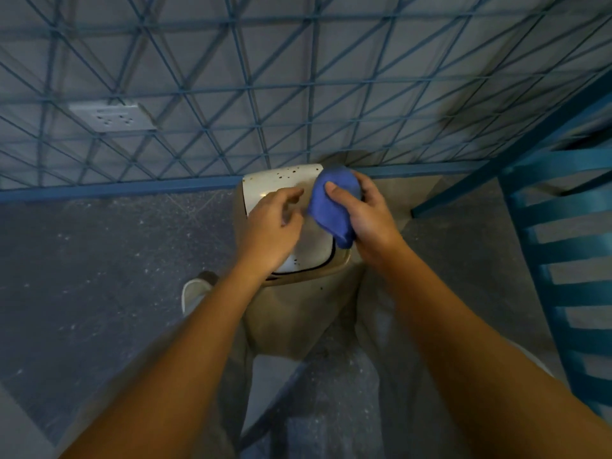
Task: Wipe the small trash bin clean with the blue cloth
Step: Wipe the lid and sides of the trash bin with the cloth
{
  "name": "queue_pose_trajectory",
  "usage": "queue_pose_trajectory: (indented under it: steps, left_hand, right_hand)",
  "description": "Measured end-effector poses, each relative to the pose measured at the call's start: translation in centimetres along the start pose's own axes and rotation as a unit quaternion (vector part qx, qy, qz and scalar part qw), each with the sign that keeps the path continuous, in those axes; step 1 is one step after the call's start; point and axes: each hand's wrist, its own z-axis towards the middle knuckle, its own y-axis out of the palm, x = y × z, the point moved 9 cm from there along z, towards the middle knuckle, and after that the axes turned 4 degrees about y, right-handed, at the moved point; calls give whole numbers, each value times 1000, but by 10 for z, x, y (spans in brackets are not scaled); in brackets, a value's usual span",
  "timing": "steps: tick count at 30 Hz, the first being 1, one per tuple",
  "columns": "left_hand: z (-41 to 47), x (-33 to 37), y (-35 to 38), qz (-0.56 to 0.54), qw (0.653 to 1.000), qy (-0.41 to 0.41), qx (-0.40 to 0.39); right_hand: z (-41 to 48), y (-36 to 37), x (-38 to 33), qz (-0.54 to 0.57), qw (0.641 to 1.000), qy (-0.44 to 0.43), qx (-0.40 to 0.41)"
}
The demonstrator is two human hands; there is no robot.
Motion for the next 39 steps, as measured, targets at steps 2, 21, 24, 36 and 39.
queue_pose_trajectory:
  steps: [2,21,24,36,39]
  left_hand:
    - [9,11,10,113,990,80,-16]
    - [58,8,67,364,896,178,-180]
    - [59,7,67,361,899,171,-180]
    - [60,6,70,358,900,175,-178]
    - [60,6,70,365,897,173,-179]
  right_hand:
    - [7,-25,-2,-2,999,-5,44]
    - [-4,-30,33,-341,931,-115,66]
    - [-11,-34,49,-330,937,-81,80]
    - [-5,-21,19,-351,922,-146,70]
    - [-13,-25,37,-315,935,-125,101]
